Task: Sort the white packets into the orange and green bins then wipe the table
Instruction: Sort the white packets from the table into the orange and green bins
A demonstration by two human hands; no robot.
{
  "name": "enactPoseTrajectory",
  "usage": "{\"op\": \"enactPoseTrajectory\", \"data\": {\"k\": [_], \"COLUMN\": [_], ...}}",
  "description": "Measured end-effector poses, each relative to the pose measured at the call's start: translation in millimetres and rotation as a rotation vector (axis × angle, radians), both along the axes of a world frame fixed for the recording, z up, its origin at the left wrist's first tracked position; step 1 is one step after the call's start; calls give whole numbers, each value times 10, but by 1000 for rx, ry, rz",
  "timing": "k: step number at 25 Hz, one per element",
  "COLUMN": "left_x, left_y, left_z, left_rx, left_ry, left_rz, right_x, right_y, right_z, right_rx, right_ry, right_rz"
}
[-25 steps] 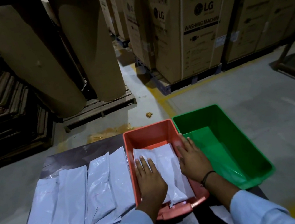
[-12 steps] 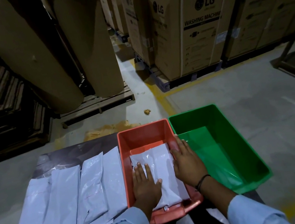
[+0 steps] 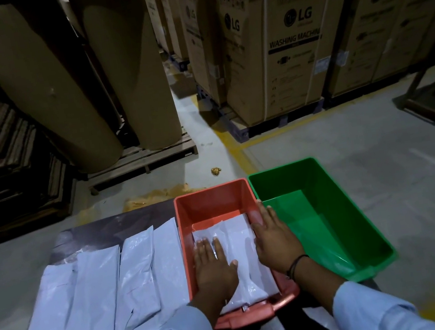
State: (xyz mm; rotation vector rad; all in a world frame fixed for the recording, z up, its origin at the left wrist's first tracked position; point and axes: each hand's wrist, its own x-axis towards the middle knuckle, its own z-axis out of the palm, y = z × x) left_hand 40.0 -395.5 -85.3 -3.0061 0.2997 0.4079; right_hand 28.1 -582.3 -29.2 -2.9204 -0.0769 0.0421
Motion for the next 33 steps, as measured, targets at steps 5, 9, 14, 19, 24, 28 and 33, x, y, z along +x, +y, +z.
{"op": "enactPoseTrajectory", "data": {"k": [5, 9, 14, 19, 24, 28, 33], "left_x": [153, 176, 40, -64, -119, -135, -71], "left_y": [99, 407, 992, 1731, 2454, 3040, 3726], "left_z": [422, 695, 763, 706, 620, 485, 338], "left_rx": [-189, -304, -317, -394, -428, -453, -466], "left_ry": [-208, -283, -286, -298, -272, -284, -261], "left_rz": [-71, 0, 126, 198, 265, 343, 372], "right_x": [12, 59, 74, 67, 59, 56, 67], "right_y": [144, 485, 1124, 1748, 2377, 2905, 3554], "right_z": [7, 73, 108, 166, 217, 101, -27], "right_rx": [-51, -49, 9, 122, 132, 74, 100], "right_ry": [-120, -188, -241, -270, -313, -275, -175], "right_rz": [-55, -42, 1, 3, 86, 182, 182]}}
